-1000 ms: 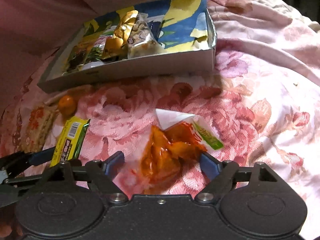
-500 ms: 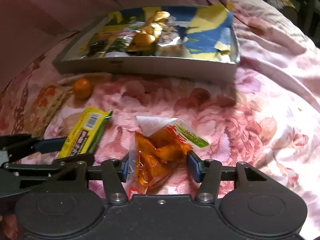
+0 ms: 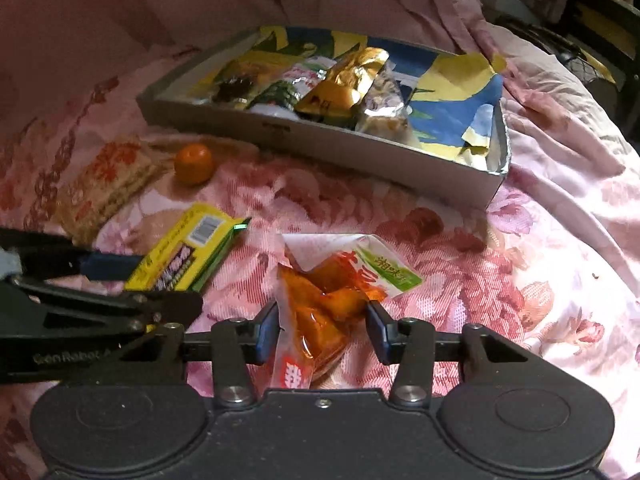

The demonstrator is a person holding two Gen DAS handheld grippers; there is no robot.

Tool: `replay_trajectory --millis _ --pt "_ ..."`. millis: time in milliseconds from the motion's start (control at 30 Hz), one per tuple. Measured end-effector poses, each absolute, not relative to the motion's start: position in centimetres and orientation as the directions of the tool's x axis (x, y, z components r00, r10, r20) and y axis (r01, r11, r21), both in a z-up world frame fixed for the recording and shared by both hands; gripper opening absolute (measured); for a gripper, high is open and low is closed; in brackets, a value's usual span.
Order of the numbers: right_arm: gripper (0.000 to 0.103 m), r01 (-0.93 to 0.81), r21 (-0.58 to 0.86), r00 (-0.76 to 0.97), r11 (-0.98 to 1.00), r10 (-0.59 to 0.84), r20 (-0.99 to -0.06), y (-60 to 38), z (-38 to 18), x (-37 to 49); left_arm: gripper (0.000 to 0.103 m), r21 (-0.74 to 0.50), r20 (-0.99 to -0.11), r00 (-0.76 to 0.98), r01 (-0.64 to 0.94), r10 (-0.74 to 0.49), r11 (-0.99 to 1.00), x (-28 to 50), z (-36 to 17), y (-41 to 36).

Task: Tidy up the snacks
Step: 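Carry the wafer bar with the left gripper while the right gripper carries the spicy bag over the tray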

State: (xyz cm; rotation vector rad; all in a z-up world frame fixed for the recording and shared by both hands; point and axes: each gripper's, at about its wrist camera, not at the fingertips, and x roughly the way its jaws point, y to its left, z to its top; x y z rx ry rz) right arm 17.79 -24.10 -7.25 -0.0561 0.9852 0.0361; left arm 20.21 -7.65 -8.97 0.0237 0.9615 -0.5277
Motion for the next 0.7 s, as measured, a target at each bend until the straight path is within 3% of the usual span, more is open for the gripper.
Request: replay_trajectory --millis 300,700 --pt "0.048 -0.051 -0.065 0.601 0.997 -0.021 -0.799 -24.0 -6.5 17.6 0.052 -0.259 -0.784 0.434 0.42 -0.443 0.87 19.9 -8.6 -7.7" --pt "0.048 -0.008 -0.084 0.697 0.996 -0.054 -0.715 -24.6 -4.5 17.1 0.052 -0.305 -0.719 0.505 0.389 -0.478 0.869 19.6 -6.8 -6.8"
